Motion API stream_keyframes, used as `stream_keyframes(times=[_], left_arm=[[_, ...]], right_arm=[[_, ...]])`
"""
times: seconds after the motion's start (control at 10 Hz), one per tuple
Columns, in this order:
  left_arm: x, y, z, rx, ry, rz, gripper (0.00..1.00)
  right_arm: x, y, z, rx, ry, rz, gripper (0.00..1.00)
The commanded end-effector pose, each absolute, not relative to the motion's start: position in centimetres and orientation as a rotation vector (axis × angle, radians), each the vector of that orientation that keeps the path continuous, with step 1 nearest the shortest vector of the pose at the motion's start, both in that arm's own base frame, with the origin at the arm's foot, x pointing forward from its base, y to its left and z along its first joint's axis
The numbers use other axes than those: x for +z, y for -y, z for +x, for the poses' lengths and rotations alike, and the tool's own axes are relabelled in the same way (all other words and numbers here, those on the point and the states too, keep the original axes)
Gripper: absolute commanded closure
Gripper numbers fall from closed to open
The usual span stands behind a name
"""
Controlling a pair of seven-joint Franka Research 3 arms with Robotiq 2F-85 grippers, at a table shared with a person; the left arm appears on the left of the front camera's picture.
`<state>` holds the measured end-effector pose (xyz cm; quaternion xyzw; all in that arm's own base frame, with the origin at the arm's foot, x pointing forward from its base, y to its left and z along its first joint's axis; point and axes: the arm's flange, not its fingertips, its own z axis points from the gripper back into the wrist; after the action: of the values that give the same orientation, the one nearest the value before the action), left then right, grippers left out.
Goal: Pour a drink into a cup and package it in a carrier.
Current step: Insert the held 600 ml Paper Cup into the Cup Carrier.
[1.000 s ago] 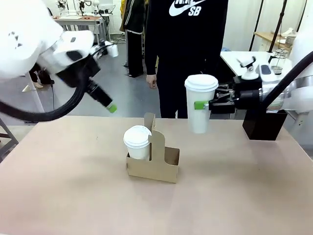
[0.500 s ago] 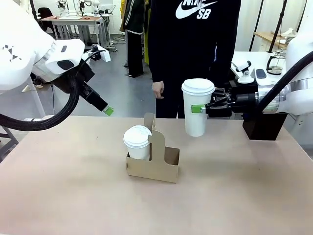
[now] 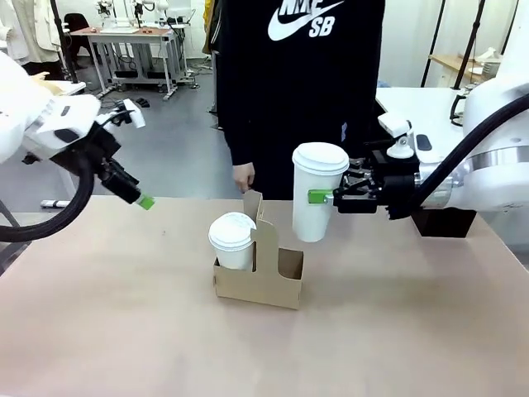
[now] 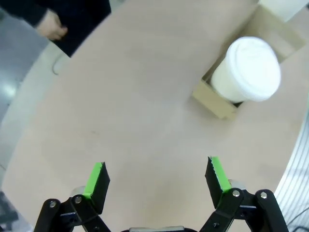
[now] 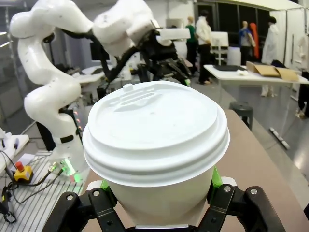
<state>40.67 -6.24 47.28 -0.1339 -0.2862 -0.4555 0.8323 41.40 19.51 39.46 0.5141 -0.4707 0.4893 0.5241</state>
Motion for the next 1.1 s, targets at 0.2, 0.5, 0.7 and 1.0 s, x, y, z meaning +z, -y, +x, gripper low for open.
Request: stream_keyframes(times=[0.2, 0.5, 0.7, 1.0], left_arm=[[44.3, 3.3, 41.0, -1.192, 0.682, -0.413, 0.0], [46.3, 4.3, 40.7, -1.099, 0.678, -0.323, 0.0], [46.3, 4.3, 40.7, -1.099, 0.678, -0.323, 0.0], [46.3, 4.3, 40.7, -1.099, 0.678, -0.323, 0.0]], right_arm=[[37.0, -22.3, 41.3, 1.207, 1.106, 1.316, 0.2], [35.4, -23.7, 41.9, 1.211, 1.071, 1.332, 0.2], [34.4, -23.8, 42.3, 1.201, 1.045, 1.352, 0.2], [32.5, -23.6, 42.7, 1.2, 1.018, 1.354, 0.2]])
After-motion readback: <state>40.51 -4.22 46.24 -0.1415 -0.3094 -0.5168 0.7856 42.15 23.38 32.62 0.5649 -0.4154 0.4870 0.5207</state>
